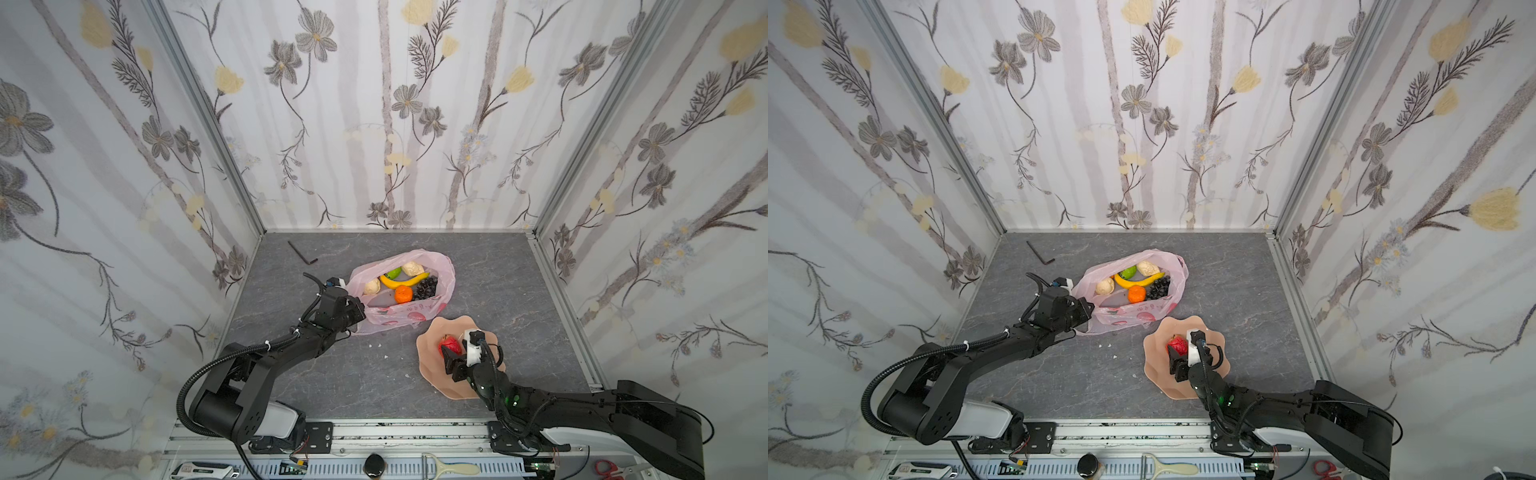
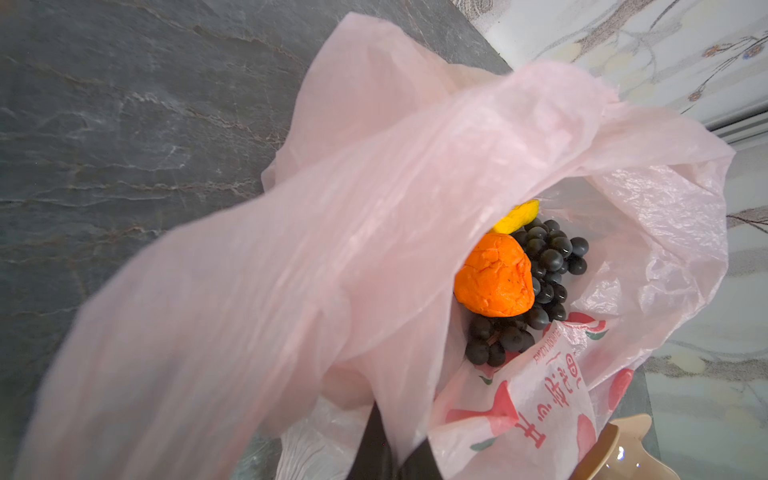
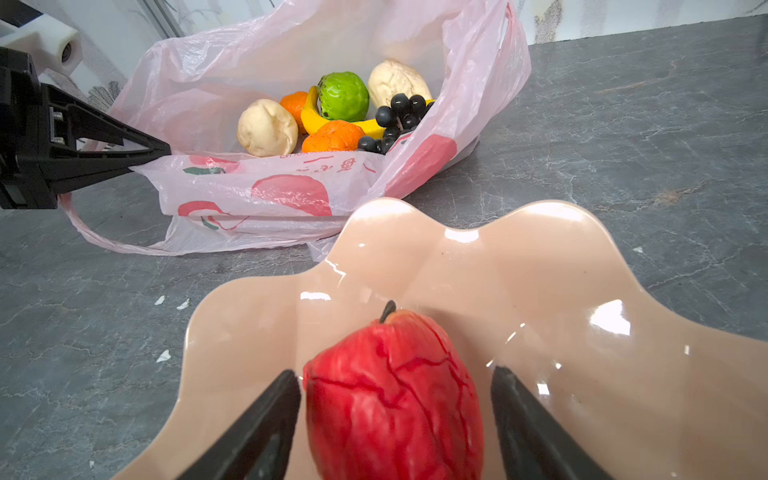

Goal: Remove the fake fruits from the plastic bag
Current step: 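Lower the red apple onto the peach plate with the right gripper, then open the right gripper and move it back toward the bag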

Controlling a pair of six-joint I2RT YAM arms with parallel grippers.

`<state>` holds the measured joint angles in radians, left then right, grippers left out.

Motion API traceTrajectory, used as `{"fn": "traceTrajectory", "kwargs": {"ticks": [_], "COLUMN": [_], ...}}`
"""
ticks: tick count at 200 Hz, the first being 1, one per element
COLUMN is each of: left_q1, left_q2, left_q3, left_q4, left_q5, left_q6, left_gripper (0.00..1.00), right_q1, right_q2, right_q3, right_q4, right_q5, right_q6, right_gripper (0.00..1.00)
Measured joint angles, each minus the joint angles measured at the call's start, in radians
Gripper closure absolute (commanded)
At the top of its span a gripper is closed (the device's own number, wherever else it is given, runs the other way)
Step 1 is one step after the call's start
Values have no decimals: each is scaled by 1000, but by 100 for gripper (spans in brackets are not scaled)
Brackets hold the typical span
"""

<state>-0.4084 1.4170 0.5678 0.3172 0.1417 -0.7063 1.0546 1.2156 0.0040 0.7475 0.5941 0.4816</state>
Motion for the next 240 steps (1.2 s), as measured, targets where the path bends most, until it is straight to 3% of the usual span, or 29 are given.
{"fn": "traceTrajectory", "kwargs": {"ticks": [76, 81, 89, 124, 160, 194, 240], "left_q1": [14, 14, 14, 15, 4, -13, -18], "left_q2": [-1, -1, -1, -1, -1, -1, -26], "left_q3": [0, 0, 0, 0, 0, 0, -3], "left_q4": [0, 0, 0, 0, 0, 0, -8], "left_q5": [0, 0, 0, 1, 5, 2, -18], "left_q6": [5, 5, 5, 6, 7, 13, 17], "left_gripper": [100, 100, 100, 100, 100, 100, 100], "right_q1": [11, 12, 12, 13, -9, -109, -186], "right_q2": [-44, -50, -60, -149, -184, -87, 213], "right_q3": [0, 0, 0, 44, 206, 404, 734], "right_q4": [-41, -42, -45, -157, -305, -409, -547], "right_q5": [42, 42, 44, 62, 116, 24, -199], "right_q6": [15, 15, 15, 11, 13, 13, -68], "right_gripper": [13, 5, 1, 0, 0, 0, 2]}}
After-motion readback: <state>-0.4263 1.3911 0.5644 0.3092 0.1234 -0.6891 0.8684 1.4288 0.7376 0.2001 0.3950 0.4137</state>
